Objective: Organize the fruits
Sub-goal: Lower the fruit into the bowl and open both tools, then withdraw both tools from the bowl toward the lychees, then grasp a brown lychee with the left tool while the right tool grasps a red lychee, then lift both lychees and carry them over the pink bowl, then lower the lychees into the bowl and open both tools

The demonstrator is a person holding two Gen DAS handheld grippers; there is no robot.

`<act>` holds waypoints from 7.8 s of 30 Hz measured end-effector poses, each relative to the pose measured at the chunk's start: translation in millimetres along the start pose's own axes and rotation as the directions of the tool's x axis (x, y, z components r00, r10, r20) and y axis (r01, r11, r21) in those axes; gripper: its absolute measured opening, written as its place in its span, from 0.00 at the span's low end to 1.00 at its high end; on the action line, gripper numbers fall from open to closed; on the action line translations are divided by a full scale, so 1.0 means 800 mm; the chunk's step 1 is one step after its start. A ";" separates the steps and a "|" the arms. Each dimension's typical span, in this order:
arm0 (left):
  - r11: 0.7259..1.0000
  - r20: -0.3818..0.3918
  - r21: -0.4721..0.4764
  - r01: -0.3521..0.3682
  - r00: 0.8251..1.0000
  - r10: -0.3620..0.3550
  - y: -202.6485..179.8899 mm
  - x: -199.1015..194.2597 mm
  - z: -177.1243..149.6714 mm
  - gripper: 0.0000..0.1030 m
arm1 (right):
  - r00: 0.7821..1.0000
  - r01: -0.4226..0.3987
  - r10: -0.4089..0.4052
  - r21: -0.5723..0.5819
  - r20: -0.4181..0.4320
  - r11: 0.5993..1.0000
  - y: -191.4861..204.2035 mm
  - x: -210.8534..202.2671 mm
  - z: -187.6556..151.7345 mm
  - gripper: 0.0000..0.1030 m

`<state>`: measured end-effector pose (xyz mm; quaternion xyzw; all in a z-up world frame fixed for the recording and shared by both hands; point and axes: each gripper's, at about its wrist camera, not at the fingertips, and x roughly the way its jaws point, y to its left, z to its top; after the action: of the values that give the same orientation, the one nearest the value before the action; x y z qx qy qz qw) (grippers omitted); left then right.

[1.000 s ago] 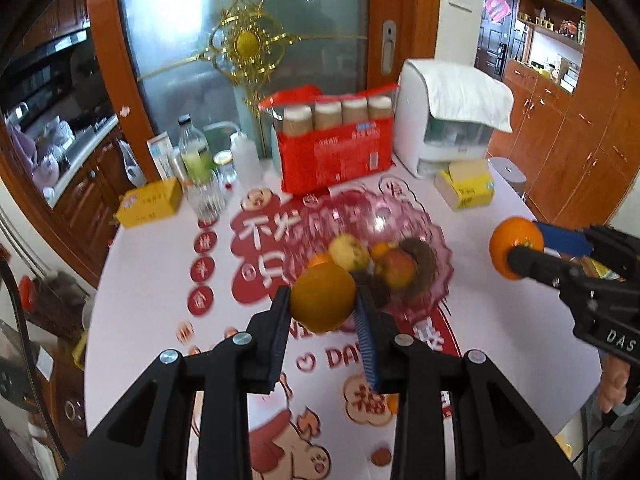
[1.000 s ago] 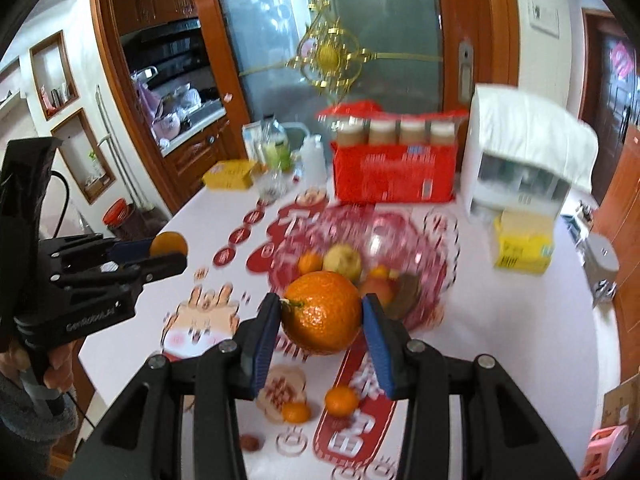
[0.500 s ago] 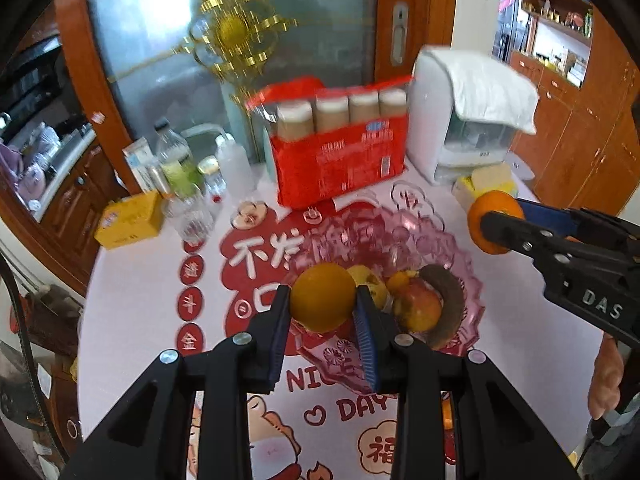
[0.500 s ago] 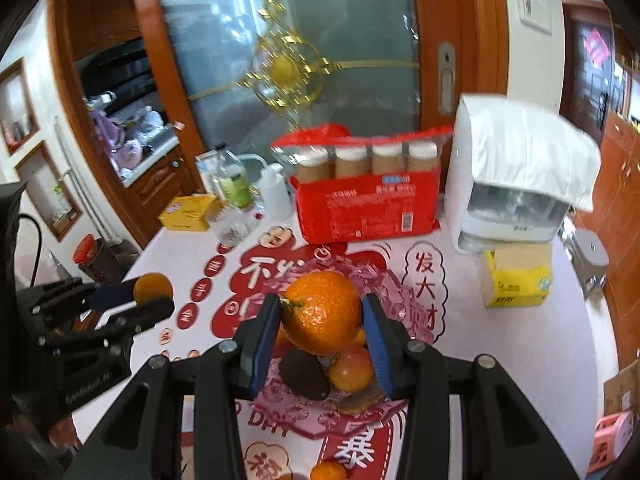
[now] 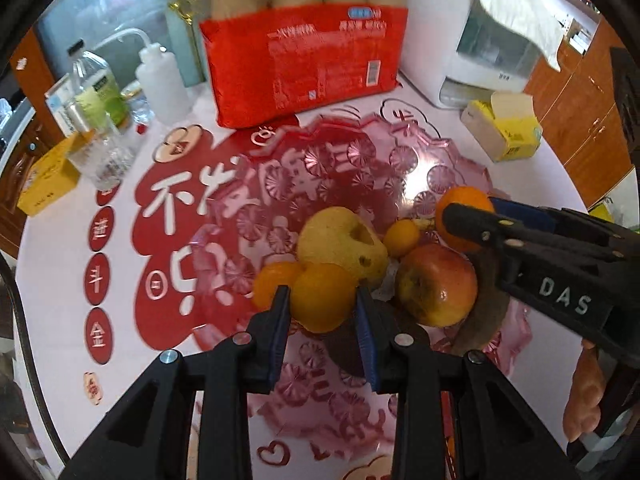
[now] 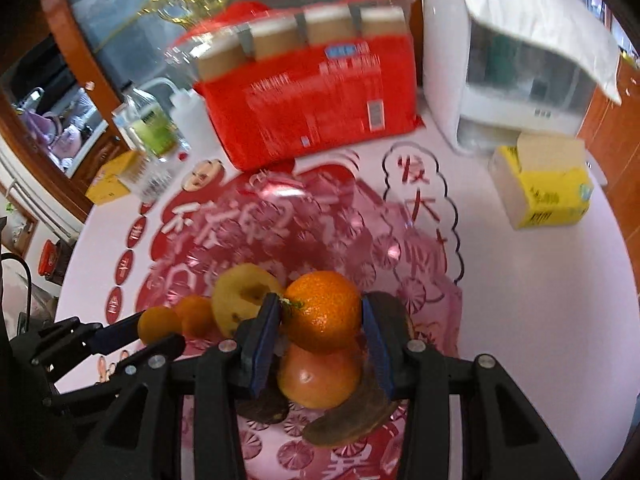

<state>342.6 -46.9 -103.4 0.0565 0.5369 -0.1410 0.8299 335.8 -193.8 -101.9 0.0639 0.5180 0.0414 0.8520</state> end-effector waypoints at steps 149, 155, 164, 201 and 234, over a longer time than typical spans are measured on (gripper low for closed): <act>0.966 0.018 -0.258 0.017 1.000 -0.013 -0.019 -0.058 -0.336 0.26 | 0.990 -0.079 0.066 -0.105 -0.123 0.991 -0.002 -0.052 -0.299 0.28; 0.970 0.030 -0.243 0.019 0.999 -0.012 -0.027 -0.066 -0.335 0.26 | 0.991 -0.099 0.086 -0.131 -0.105 0.986 0.004 -0.072 -0.309 0.28; 0.970 0.056 -0.239 0.031 0.998 -0.018 -0.036 -0.103 -0.324 0.26 | 0.990 -0.135 0.129 -0.155 -0.050 0.979 0.008 -0.121 -0.306 0.27; 0.998 0.322 -0.062 -0.022 0.946 0.041 -0.026 -0.235 0.023 0.26 | 0.947 -0.046 0.090 -0.147 0.310 0.988 0.032 -0.240 -0.001 0.27; 0.994 0.088 -0.065 -0.083 0.992 0.089 -0.011 -0.021 0.018 0.78 | 0.997 -0.071 0.071 0.012 -0.017 0.997 -0.029 -0.011 -0.018 0.37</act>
<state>346.1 -55.6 -82.0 0.0477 0.4997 -0.0909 0.8601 318.9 -217.4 -104.1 0.0868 0.5230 0.0691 0.8451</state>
